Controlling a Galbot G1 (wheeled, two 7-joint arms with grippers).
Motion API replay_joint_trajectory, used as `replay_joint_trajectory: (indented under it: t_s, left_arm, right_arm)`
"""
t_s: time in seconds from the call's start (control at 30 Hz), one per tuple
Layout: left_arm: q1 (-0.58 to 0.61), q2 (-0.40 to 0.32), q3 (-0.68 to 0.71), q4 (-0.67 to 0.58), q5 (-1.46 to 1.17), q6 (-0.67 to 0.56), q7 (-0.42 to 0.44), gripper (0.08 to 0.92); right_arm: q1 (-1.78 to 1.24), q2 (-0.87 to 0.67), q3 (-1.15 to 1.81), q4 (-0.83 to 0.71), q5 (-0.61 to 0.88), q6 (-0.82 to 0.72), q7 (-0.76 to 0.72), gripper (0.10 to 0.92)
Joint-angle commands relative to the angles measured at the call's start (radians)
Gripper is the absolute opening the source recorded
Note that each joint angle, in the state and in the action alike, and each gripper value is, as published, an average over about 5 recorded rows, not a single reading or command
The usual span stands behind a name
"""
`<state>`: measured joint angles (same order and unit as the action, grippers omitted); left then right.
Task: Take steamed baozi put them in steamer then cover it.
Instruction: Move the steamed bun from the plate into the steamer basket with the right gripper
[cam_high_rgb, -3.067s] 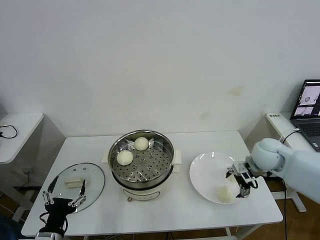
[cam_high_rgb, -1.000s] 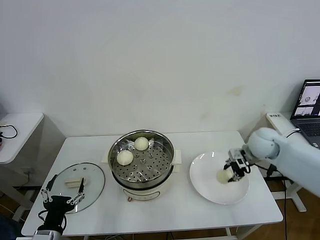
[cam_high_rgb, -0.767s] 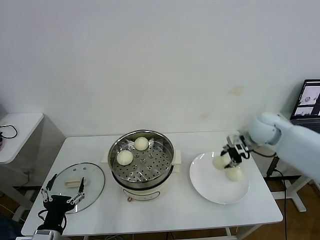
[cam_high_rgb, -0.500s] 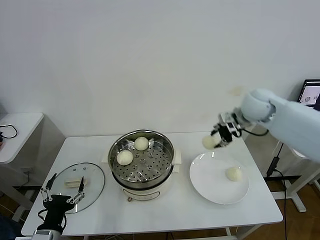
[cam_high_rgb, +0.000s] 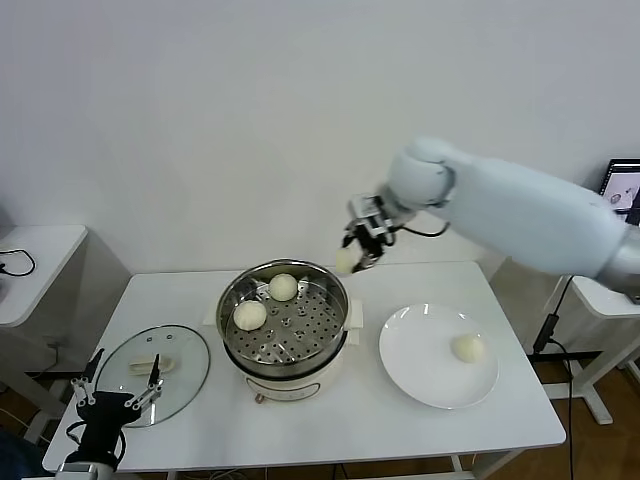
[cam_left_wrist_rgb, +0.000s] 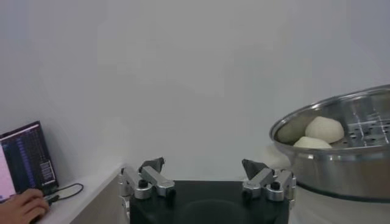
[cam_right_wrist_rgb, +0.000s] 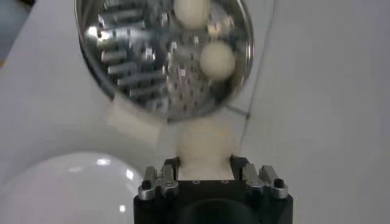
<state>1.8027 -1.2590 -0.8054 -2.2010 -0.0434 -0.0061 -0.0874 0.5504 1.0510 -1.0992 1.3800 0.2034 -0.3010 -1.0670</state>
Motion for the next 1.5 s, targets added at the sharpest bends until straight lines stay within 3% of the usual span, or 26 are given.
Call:
replay_joint_trajectory:
  t_s: [0.03, 0.63, 1.2, 1.3, 1.5]
  left_arm:
    - [0.001, -0.001, -0.025, 0.0, -0.008, -0.001, 0.0, 0.823]
    - [0.016, -0.029, -0.046, 0.012, -0.011, -0.023, -0.006, 0.823]
    - [0.009, -0.03, -0.039, 0.018, -0.011, -0.025, -0.007, 0.823]
    - [0.008, -0.028, -0.038, 0.02, -0.011, -0.025, -0.006, 0.823]
    - [0.006, -0.025, -0.039, 0.021, -0.011, -0.024, -0.006, 0.823]
  right_arm:
    - [-0.038, 0.251, -0.05, -0.043, 0.017, 0.069, 0.028, 0.543]
    - [-0.119, 0.317, -0.149, -0.057, -0.237, 0.337, 0.006, 0.543]
    - [-0.113, 0.3, -0.152, -0.025, -0.235, 0.378, -0.038, 0.543]
    - [-0.109, 0.295, -0.146, -0.02, -0.22, 0.379, -0.035, 0.567]
    - [-0.081, 0.275, -0.131, -0.006, -0.189, 0.376, -0.036, 0.721]
